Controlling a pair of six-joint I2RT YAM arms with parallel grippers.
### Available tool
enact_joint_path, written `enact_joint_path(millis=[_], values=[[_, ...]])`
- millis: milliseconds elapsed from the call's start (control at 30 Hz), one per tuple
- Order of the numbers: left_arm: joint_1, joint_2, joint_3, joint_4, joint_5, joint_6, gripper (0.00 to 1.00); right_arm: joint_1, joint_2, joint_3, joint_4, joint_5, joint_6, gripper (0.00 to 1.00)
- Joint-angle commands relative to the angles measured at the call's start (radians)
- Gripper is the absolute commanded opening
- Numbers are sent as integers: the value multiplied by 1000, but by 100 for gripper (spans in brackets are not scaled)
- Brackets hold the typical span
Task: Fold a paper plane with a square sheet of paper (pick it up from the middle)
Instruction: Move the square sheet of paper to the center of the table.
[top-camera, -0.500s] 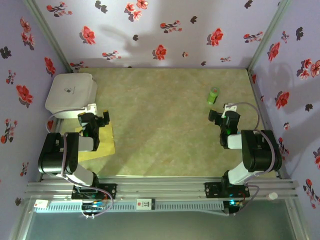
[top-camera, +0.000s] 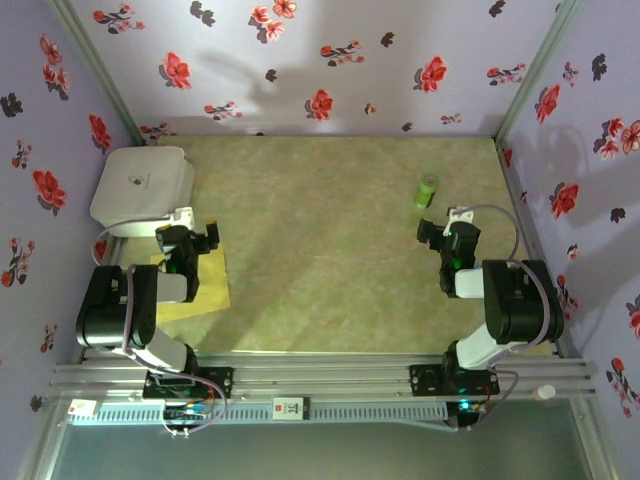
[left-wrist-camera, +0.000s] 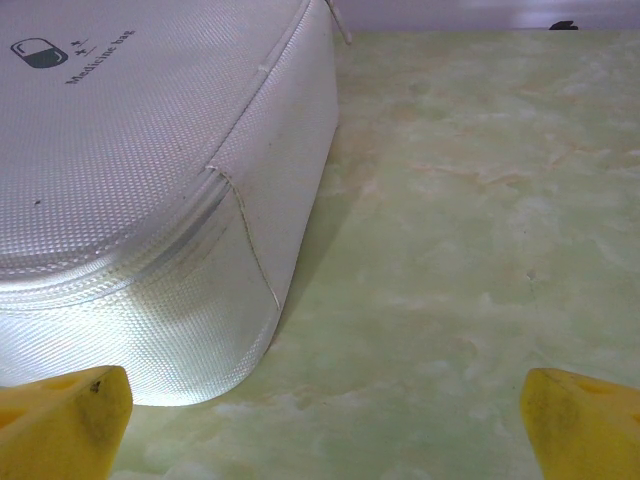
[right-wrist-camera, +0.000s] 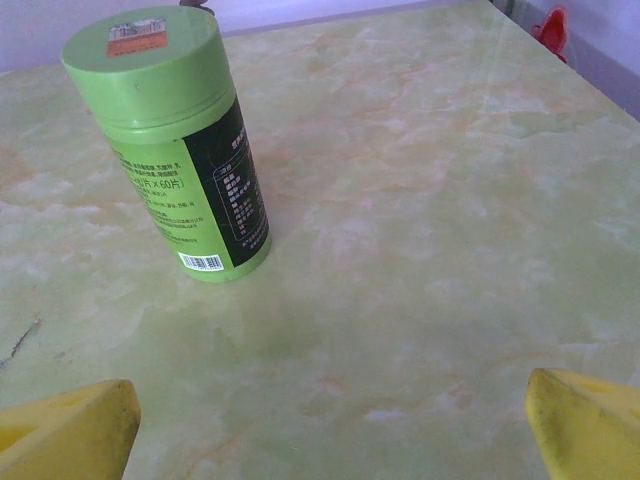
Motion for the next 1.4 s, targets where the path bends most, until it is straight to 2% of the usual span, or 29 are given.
enact_joint_path(millis=[0, 500, 567, 733, 833, 933, 1033, 1100, 1200, 1267, 1367], values=[[-4, 1, 19, 20, 3, 19, 100, -13, 4, 22, 14, -25, 4, 99], [16, -1, 21, 11, 16, -3, 100, -15, 0, 16, 22, -25, 5, 99], [14, -15, 5, 25, 54, 12, 100, -14, -11, -16, 69, -50, -8, 99], [13, -96, -11, -14, 54, 12, 100, -9, -35, -81, 185, -118, -45, 99], [13, -202, 26, -197, 41, -4, 100, -11, -131, -55, 64, -113, -34, 99], [13, -304, 59, -340, 5, -97, 100, -11, -270, 54, -308, -111, 18, 99], [14, -399, 84, -458, -24, -184, 100, -11, -366, 146, -557, -99, 114, 99], [14, -441, 136, -620, -40, -255, 100, -11, -417, 207, -699, -146, 187, 99], [14, -448, 261, -974, -83, -375, 100, -12, -512, 225, -791, -145, 414, 99], [16, -443, 313, -1139, -96, -433, 100, -14, -573, 204, -797, -271, 454, 99], [26, -441, 360, -1299, -101, -522, 100, -14, -602, 190, -759, -479, 525, 99]])
